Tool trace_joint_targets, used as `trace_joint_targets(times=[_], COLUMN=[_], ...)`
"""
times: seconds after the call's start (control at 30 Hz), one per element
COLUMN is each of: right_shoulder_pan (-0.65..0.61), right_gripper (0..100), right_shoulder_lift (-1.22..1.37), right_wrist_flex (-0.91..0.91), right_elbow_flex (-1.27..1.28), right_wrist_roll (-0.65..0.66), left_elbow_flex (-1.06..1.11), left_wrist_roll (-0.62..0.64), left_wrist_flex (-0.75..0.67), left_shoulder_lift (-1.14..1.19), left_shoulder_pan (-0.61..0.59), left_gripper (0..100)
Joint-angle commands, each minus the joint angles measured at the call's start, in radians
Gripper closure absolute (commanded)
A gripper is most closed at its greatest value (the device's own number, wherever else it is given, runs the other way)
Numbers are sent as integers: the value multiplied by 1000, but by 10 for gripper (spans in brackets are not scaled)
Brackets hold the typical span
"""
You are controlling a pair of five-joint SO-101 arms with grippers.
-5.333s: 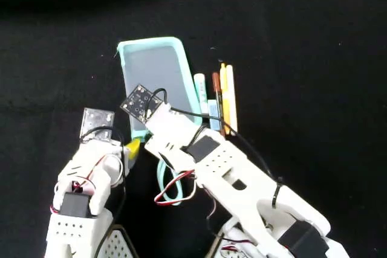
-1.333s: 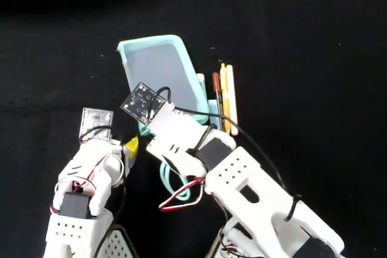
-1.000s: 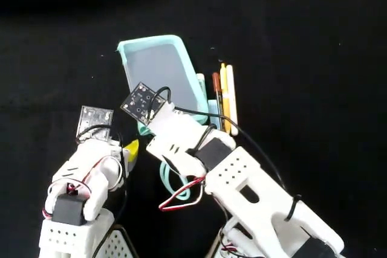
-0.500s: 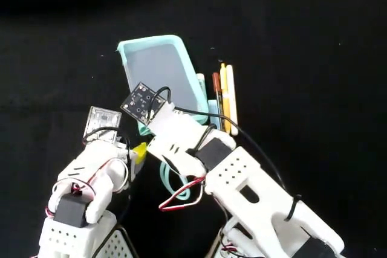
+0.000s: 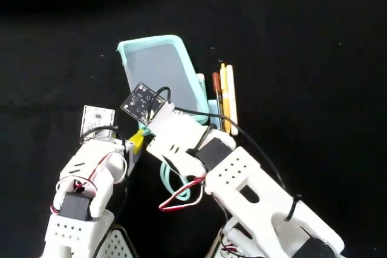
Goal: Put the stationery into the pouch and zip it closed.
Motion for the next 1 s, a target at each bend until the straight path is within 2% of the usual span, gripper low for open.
trace_joint_targets(times=[0.0,0.17,0.33,0.53,0.67,0.77,0.97], right_shoulder_pan=[-11,-14,-14,-14,-11,-8,0], right_gripper=[987,987,987,987,987,987,987], right_shoulder_lift=[-38,-38,-39,-39,-39,-39,-39], right_wrist_flex=[6,9,9,9,11,9,9], right_elbow_flex=[-15,-13,-13,-12,-7,10,24], right_wrist_roll=[12,12,12,12,12,12,12], left_elbow_flex=[-8,-5,70,70,70,70,68], left_wrist_roll=[5,8,5,5,-11,-97,-98], left_wrist_flex=[-28,-29,-117,-124,-126,-127,-127], left_shoulder_lift=[-2,-2,-2,-2,-6,-9,-9], left_shoulder_pan=[-12,-8,-8,-8,-8,-7,-8], left_gripper=[776,777,777,777,868,965,970])
